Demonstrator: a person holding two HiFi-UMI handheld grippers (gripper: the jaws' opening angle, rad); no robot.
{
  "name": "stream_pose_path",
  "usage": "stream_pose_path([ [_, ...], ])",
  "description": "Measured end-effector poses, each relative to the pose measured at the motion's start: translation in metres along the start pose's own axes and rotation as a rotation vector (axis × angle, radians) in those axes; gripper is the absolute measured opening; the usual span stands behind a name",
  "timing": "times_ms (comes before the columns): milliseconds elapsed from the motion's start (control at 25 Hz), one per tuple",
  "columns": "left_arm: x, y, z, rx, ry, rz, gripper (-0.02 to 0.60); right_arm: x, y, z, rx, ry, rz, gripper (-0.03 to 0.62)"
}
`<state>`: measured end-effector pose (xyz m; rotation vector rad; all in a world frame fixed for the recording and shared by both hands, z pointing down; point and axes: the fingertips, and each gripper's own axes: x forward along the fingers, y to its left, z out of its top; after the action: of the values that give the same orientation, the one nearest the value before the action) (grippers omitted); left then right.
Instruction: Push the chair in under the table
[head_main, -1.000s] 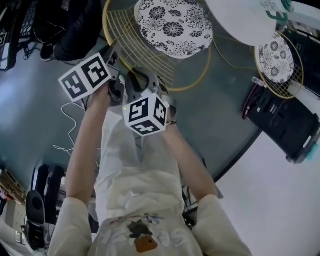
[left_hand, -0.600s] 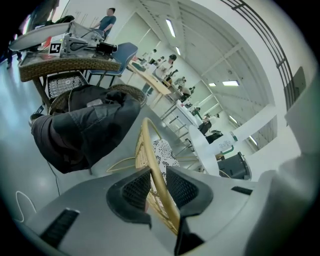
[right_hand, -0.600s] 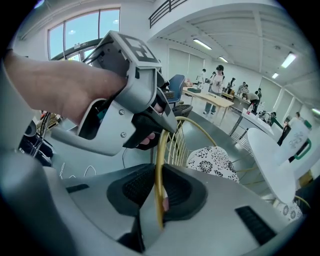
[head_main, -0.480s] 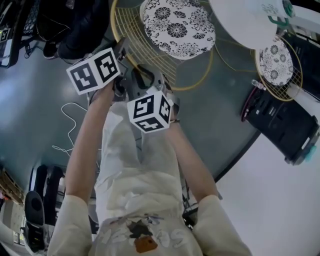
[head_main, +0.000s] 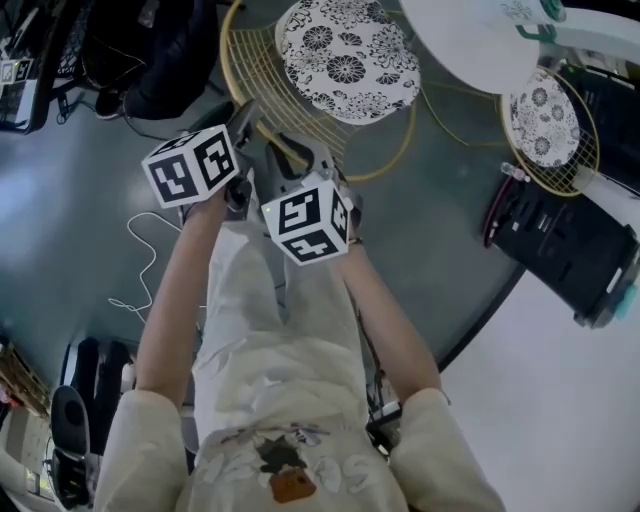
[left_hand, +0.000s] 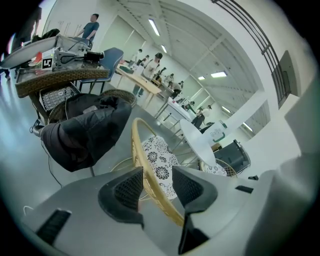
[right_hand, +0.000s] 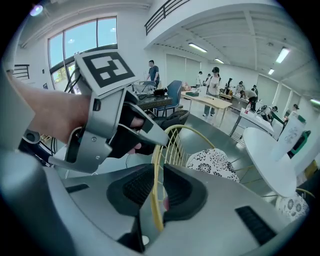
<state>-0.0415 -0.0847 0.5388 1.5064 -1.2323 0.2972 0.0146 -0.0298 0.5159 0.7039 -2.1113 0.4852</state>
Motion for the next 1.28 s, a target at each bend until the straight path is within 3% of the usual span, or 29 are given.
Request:
stream_pose_path([
  [280,-0.053,-0.029,-0.007,0.025,-0.074,0.009,0.163,-0.054,0.006,0.013,0.070,-0.061,-0.003,0.055],
  [440,-0.092,-0.066,-0.015,0.042,-0.089,-0.041,0.160,-0.092,0.008,0.022,0.082,-0.100,-0.024,0.042],
  [600,-0.133,-0.095,-0.029,0.128,-0.089,-0.024,0.095,-0.128,0.014,0.032,0.104,-0.138,-0.029,0.025],
  [720,-0.158,-0.112,-0.028,0.137,-0.132,-0.014,0.031,-0.147,0.021,0.039,0.123,-0.157,-0.020,0.023],
  [880,-0.186,-0.134,-0.030,0.144,-0.158,-0.014,0.009,-0.175,0.030,0.058,0.137,-0.192,0.000,0.020],
  [1280,-0.258,-0.194,-0.027,0.330,-0.186,-0.059,0.009,-0.255,0.058,0.101,0.107,-0.314,0.038,0.020],
])
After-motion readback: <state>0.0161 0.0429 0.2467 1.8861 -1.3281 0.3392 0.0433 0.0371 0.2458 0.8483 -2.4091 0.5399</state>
